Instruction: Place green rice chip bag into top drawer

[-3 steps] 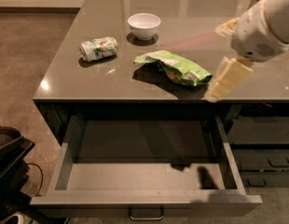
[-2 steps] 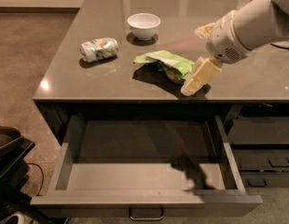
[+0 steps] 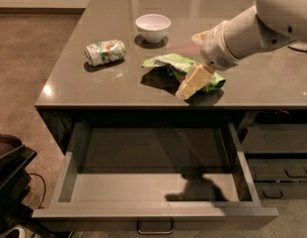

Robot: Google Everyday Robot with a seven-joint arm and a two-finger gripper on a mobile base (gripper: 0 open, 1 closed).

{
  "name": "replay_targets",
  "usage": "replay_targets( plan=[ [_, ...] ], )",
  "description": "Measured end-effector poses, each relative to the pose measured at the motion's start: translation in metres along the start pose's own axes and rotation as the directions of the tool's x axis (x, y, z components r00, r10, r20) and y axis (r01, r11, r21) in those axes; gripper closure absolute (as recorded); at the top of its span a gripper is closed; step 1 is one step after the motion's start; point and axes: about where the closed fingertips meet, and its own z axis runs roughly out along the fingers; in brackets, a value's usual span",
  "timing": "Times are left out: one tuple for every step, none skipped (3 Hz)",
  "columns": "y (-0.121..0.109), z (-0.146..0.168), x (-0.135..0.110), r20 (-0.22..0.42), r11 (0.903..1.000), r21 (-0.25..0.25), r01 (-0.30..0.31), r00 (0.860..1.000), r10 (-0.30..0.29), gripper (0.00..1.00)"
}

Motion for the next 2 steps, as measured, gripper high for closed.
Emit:
replay_targets(
  plan=[
    [0.0003,-0.0015,-0.0029,0.005,0.9997,0.009,0.025,1.000,-0.025,0.00],
    [-0.0063,-0.0026,-0.0029,-0.002,0.9958,0.031,0.086,0.996,-0.086,0.00]
  ],
)
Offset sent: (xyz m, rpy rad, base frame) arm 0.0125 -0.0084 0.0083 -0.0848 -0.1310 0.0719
